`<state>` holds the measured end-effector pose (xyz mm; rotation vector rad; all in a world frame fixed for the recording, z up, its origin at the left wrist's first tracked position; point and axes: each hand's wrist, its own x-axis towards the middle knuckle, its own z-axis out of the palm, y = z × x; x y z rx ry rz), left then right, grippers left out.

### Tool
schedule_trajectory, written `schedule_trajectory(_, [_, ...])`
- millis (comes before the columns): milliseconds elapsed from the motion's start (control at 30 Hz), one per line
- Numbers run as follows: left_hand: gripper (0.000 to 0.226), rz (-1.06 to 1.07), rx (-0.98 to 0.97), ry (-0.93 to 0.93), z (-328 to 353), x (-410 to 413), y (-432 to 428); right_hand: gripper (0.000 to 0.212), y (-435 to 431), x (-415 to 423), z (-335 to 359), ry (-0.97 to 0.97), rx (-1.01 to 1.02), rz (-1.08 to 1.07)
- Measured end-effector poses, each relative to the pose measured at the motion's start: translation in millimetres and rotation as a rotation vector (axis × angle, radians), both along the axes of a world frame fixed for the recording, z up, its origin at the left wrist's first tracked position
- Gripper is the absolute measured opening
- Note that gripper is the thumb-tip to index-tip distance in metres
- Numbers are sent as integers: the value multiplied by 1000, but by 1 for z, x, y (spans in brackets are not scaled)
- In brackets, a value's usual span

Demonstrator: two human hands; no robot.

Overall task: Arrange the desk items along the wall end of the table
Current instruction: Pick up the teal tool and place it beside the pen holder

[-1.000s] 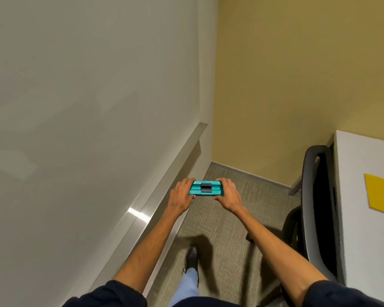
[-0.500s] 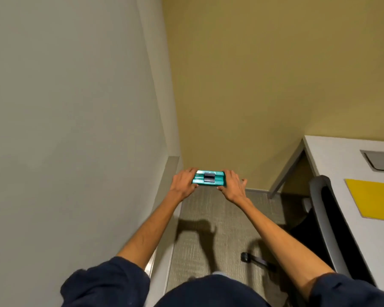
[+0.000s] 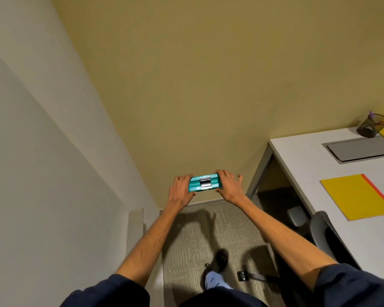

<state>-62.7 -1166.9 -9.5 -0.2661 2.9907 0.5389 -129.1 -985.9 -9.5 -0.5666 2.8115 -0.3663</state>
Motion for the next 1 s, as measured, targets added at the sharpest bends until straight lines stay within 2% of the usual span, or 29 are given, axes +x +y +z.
schedule_trajectory(200, [57, -107, 20, -28, 20, -116, 4, 62, 16, -95, 12, 1, -32, -76])
schedule_trajectory(500, [56, -228, 167, 14, 32, -232, 64, 72, 74, -170, 24, -8, -284, -429])
schedule_trajectory(667, [65, -288, 251, -6, 25, -287, 111, 60, 102, -201, 26, 84, -484, -650])
schedule_trajectory(833, [72, -385, 308, -48, 13, -342, 153, 46, 132, -237, 24, 158, -545, -810])
schedule_trajectory(1000, [68, -524, 372, -85, 7, -404, 201, 55, 170, -278, 27, 191, -561, -962])
